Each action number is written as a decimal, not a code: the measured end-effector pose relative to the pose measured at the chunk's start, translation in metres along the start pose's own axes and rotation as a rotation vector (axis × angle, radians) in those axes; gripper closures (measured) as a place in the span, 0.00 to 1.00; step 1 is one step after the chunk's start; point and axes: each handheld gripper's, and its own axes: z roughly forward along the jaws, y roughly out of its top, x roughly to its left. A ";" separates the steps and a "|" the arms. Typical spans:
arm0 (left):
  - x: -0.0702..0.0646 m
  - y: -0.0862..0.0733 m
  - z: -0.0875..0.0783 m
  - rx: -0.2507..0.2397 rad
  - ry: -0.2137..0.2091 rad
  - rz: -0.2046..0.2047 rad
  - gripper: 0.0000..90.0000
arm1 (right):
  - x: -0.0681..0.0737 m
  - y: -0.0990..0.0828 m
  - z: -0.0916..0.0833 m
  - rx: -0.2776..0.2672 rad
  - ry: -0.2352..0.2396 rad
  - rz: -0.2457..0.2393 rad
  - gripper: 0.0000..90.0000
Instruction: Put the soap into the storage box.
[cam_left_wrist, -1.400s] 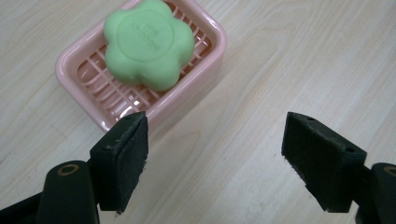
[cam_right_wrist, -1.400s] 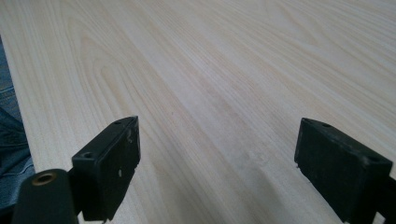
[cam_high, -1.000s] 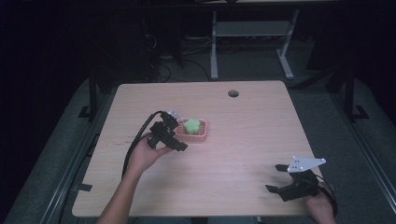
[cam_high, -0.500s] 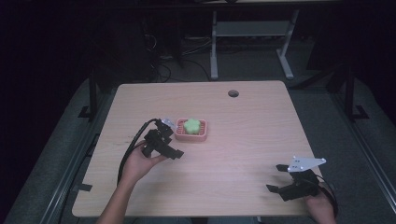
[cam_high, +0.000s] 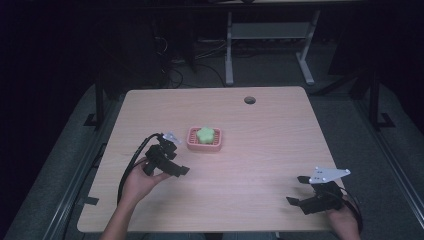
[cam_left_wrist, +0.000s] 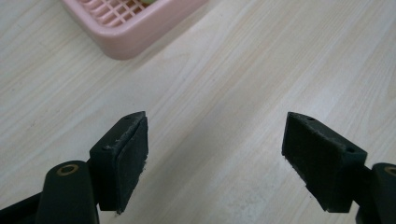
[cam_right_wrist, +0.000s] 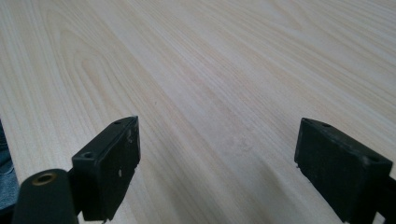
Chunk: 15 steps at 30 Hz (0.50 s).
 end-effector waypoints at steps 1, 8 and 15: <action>0.000 -0.002 0.000 0.000 0.004 0.002 0.25 | 0.000 0.000 0.000 -0.001 -0.001 -0.004 0.15; 0.002 -0.017 -0.003 0.000 0.007 -0.007 0.25 | -0.001 -0.001 0.000 0.006 -0.005 0.005 0.15; 0.000 -0.033 -0.006 -0.006 0.018 -0.020 0.25 | -0.002 -0.002 0.001 0.013 -0.009 0.009 0.15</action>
